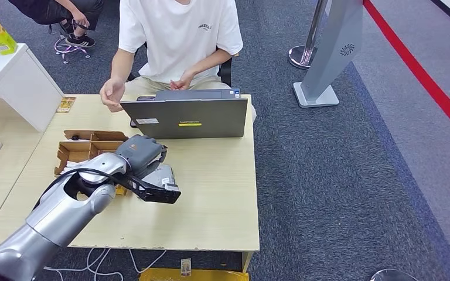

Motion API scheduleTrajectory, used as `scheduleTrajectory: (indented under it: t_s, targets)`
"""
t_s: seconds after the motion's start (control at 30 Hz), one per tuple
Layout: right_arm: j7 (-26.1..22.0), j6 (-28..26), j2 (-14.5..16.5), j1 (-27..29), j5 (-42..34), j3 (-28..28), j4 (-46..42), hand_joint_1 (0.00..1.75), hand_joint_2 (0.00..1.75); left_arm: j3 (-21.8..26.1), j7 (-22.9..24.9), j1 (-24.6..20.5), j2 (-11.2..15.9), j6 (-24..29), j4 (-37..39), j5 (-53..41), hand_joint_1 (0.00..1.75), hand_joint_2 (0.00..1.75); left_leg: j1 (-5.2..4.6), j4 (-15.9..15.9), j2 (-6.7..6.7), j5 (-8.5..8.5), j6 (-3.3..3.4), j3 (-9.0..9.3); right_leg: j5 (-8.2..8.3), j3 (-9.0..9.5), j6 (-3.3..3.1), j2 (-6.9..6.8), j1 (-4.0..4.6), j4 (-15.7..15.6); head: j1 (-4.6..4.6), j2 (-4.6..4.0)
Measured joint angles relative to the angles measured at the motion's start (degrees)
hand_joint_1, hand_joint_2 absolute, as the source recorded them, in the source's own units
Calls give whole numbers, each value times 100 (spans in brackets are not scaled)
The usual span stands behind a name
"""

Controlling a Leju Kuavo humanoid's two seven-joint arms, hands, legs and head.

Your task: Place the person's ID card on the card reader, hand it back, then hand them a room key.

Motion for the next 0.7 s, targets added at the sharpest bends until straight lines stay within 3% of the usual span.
scheduleTrajectory:
  t_s: [0.33,0.7]
  targets:
    - [56,3,0,0,90,0,0,0,175,-175,15,-202,-142,114,336,67,175,175,0,1,0,1,0,-1,0,-1,0,0,0,0,-2,0]
    - [-10,37,0,1,175,0,0,0,175,-182,196,-1518,-339,-197,414,329,175,175,0,3,-1,8,1,-8,7,-3,8,-3,0,1,0,0]
